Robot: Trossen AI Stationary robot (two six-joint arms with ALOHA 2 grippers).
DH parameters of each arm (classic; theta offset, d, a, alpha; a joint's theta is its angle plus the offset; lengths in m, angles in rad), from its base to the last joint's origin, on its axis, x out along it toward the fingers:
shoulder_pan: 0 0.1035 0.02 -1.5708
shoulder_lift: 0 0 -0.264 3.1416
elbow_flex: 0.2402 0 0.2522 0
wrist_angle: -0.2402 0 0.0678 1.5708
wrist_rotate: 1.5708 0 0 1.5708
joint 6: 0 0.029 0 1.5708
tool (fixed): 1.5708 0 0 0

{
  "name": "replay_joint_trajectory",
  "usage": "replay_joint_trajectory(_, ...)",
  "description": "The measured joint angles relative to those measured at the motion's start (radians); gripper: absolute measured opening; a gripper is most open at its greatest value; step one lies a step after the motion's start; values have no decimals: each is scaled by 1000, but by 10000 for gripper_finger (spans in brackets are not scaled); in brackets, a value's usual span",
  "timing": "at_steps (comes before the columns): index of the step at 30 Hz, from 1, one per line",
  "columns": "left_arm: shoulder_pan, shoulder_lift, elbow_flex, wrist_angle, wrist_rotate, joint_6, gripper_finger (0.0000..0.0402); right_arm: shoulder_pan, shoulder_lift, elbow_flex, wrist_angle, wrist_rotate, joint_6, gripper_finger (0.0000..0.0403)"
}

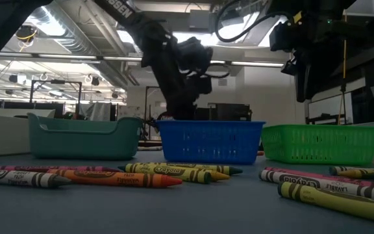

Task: Sort crayons
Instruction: Put the red crayon into the blue bin, then put the orange crayon into the transparent bin

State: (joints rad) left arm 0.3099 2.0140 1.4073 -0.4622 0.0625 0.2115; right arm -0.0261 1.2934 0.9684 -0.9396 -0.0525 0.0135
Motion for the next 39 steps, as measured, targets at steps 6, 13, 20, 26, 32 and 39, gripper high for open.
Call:
replay_joint_trajectory(6,-13,0,118,-157,7,-1,2,0,0,0,1,0,0,120)
replay_joint_trajectory(13,-69,-2,202,-284,115,-11,2,0,0,0,4,0,0,120)
replay_joint_trajectory(20,-156,-2,209,-298,189,-53,2,0,0,0,5,0,0,120)
replay_joint_trajectory(26,-216,-2,209,-313,177,-55,15,0,0,0,5,0,-1,120)
replay_joint_trajectory(32,-264,-1,209,-315,45,-55,40,0,0,0,5,0,-1,120)
replay_joint_trajectory(39,-274,-1,208,-314,25,-55,76,0,0,0,6,0,-1,120)
